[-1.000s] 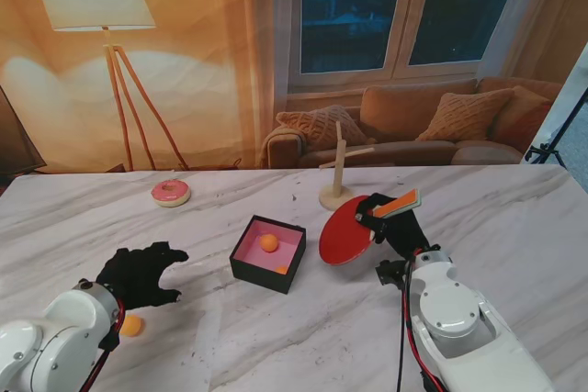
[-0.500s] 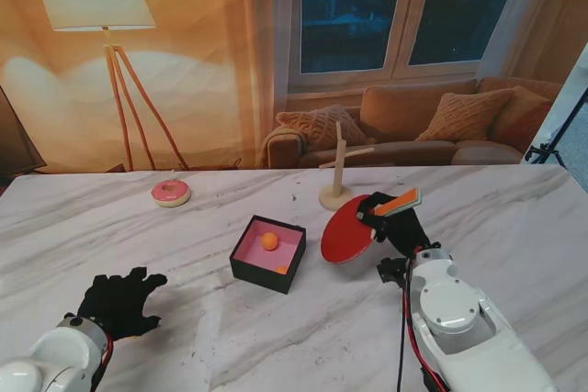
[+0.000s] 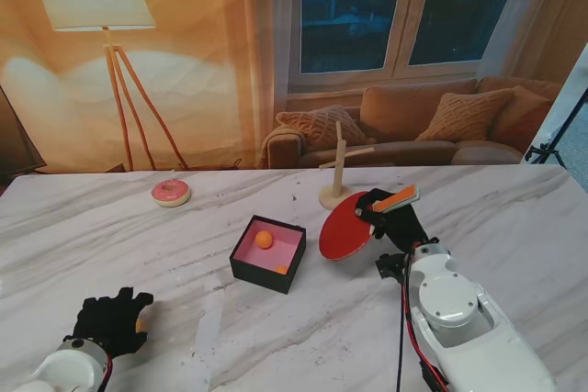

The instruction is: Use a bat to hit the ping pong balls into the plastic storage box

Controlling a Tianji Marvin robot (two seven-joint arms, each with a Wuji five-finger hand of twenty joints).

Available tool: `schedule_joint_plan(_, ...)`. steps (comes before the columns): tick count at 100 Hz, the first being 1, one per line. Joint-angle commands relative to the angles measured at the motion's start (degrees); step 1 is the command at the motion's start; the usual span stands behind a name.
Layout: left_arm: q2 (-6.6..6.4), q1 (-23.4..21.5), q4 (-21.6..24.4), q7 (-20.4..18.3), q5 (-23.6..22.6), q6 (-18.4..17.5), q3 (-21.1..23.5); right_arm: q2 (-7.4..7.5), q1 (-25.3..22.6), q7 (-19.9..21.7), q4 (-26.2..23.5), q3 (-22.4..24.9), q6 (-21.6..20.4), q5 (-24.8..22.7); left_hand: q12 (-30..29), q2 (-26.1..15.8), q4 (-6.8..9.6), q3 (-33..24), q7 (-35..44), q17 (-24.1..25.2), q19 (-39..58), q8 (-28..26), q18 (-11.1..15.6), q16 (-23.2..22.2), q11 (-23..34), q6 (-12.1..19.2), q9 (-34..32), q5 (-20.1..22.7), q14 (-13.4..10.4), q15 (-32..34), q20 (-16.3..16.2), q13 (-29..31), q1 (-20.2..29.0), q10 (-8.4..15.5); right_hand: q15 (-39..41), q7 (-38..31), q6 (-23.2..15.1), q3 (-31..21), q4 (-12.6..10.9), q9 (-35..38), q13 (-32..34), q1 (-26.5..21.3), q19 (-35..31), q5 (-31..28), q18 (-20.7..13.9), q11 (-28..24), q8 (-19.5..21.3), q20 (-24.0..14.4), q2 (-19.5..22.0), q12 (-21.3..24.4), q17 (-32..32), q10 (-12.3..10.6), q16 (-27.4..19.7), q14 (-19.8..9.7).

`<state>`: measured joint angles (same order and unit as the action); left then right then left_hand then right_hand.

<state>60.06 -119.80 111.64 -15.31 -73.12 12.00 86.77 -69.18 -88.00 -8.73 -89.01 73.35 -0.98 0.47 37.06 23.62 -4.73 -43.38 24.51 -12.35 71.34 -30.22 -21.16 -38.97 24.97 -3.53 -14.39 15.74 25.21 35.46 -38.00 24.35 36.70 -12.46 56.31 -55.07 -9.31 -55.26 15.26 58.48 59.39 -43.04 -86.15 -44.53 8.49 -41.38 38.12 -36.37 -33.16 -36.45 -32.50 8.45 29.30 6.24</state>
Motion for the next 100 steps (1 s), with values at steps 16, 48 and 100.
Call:
schedule_joint_plan(16, 0.11, 1.07, -2.75, 1.6, 0.22, -0.79, -0.66, -0.11, -0.13, 0.59, -0.39, 0.5, -0.13, -0.44, 3.46, 4.64, 0.21, -5.29, 5.12, -2.65, 3.36, -2.48, 1.36, -1.86, 3.92, 0.18, -0.51, -1.1, 1.06, 3.71, -2.03, 3.66, -0.2, -0.51, -0.98, -6.43, -3.59, -6.05, -1.62, 1.38, -2.37, -6.45, -0.54, -10.75, -2.74, 0.03, 2.22, -0.52, 6.05, 0.14, 0.15, -11.95, 0.07, -5.23)
schedule_joint_plan(48, 0.05, 2.52, -5.87, 4.48, 1.07, -0.88, -1.63, -0.11, 0.01, 0.52, -0.11, 0.53, -0.45, -0.67, 8.09, 9.47, -1.13, -13.61, 15.34, -11.42, 7.96, -6.53, 5.15, -3.78, 10.92, -1.02, -3.46, 0.82, -2.59, 9.83, -1.86, 11.53, 3.48, -0.75, -0.95, -6.46, -3.58, -6.09, -1.62, 1.38, -2.38, -6.45, -0.48, -10.8, -2.75, 0.0, 2.24, -0.49, 6.04, 0.14, 0.2, -11.81, 0.08, -5.23)
schedule_joint_plan(100, -0.03, 5.02, -9.63, 7.17, 2.96, -0.8, -3.3, -0.08, 0.13, 0.52, 0.09, 0.48, -0.49, -1.04, 9.6, 11.08, -1.52, -19.2, 25.12, -19.38, 9.84, -9.01, 8.29, -2.16, 15.95, -1.41, -11.48, 11.62, -4.87, 12.56, 1.44, 18.09, 10.74, 0.02, -0.9, -6.43, -3.57, -6.08, -1.6, 1.38, -2.35, -6.41, -0.56, -10.81, -2.68, -0.05, 2.23, -0.51, 6.01, 0.17, 0.17, -11.8, 0.11, -5.23)
